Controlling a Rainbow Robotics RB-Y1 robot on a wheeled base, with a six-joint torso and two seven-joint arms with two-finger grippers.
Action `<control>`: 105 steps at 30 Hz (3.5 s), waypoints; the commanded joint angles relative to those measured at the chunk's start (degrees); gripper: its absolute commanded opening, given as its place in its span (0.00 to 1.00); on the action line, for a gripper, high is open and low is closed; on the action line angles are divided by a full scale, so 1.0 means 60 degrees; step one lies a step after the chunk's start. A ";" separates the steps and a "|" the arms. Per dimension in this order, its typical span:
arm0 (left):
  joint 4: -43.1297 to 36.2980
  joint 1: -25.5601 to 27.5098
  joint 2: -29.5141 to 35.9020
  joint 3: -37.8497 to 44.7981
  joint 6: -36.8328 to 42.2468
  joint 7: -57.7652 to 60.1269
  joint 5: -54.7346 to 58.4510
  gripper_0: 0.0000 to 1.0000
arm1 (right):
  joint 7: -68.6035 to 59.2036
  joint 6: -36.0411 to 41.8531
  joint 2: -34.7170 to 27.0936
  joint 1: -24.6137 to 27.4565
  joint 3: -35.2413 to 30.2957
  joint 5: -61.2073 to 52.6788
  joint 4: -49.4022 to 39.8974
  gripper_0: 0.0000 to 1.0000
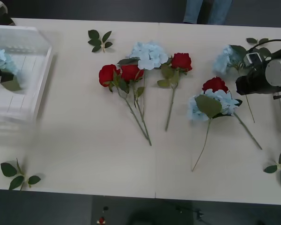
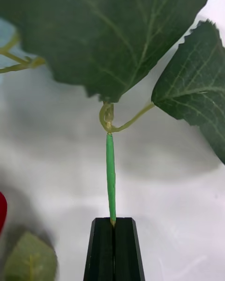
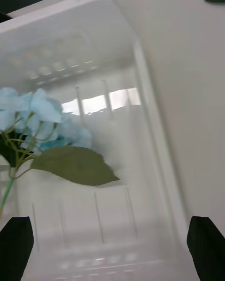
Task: Put the red flowers into the right box and the blue flowers into the left box
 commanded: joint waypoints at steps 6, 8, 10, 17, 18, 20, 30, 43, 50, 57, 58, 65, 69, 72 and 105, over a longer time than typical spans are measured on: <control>-0.0348 -0.1377 -0.1122 -0.1336 0.1237 0.1818 0.0322 0.95 | 0.0625 -0.0028 -0.1393 0.1211 -0.0984 -0.1055 -0.2191 0.00; -0.0348 -0.1391 -0.1562 -0.1746 0.0974 0.2214 0.0102 0.95 | 0.0698 -0.0028 -0.1554 0.1519 -0.1277 -0.1378 -0.2616 0.00; -0.0378 -0.1377 -0.1942 -0.2201 0.0578 0.2551 -0.0381 0.95 | 0.0786 -0.0028 -0.1656 0.1797 -0.1629 -0.1627 -0.3026 0.00; -0.0363 -0.1377 -0.2660 -0.4442 -0.1326 0.3796 -0.2593 0.98 | 0.2368 -0.0028 -0.1832 0.2822 -0.3137 -0.4175 -0.4023 0.00; -0.0363 -0.1377 -0.2660 -0.4925 -0.1810 0.3869 -0.3091 0.98 | 0.2910 -0.0028 -0.1832 0.2998 -0.3430 -0.4630 -0.4125 0.00; -0.0363 -0.1362 -0.2616 -0.5409 -0.2205 0.3869 -0.3707 0.98 | 0.3701 -0.0013 -0.1832 0.3247 -0.3797 -0.5230 -0.4286 0.00; -0.1183 -0.0952 -0.2060 -0.2948 0.0285 0.1086 -0.0030 0.97 | 0.7700 -0.0013 -0.1832 0.4917 -0.5540 -0.7838 -0.6190 0.00; 0.2054 -0.0571 -0.2602 0.0246 0.2160 -0.6297 0.6577 0.98 | 1.0462 0.0367 -0.1231 0.6309 -0.6199 -1.1104 -0.8900 0.00; 0.5116 -0.0542 -0.2997 -0.0721 0.2248 -0.8326 0.9931 0.98 | 1.0462 0.0631 -0.0235 0.6280 -0.6199 -1.1500 -0.9398 0.00; 0.5365 -0.0556 -0.3305 -0.2787 0.2116 -0.8326 1.2084 0.98 | 1.0462 0.0763 0.0468 0.5957 -0.5701 -1.1485 -0.9750 0.00; 0.5306 -0.0556 -0.3393 -0.3138 0.2014 -0.8326 1.2421 0.98 | 1.0462 0.0748 0.0541 0.5825 -0.5540 -1.1485 -0.9750 0.00; 0.4837 -0.0542 -0.3935 -0.4486 0.1135 -0.8326 1.3505 0.97 | 1.0462 0.0294 0.0863 0.5166 -0.4588 -1.1500 -0.9750 0.00; 0.4500 -0.0542 -0.4154 -0.4793 0.0768 -0.8326 1.3681 0.98 | 1.0462 -0.0175 0.0980 0.4844 -0.4060 -1.1500 -0.9750 0.00; 0.4325 -0.0556 -0.4345 -0.4852 0.0666 -0.8326 1.3696 0.98 | 1.0462 -0.0555 0.1083 0.4639 -0.3753 -1.1485 -0.9750 0.00; 0.2933 -0.0835 -0.5209 -0.5892 -0.1619 -0.8326 1.4121 0.00 | 1.0462 -0.1068 0.1317 0.4390 -0.3401 -1.1441 -0.9750 0.00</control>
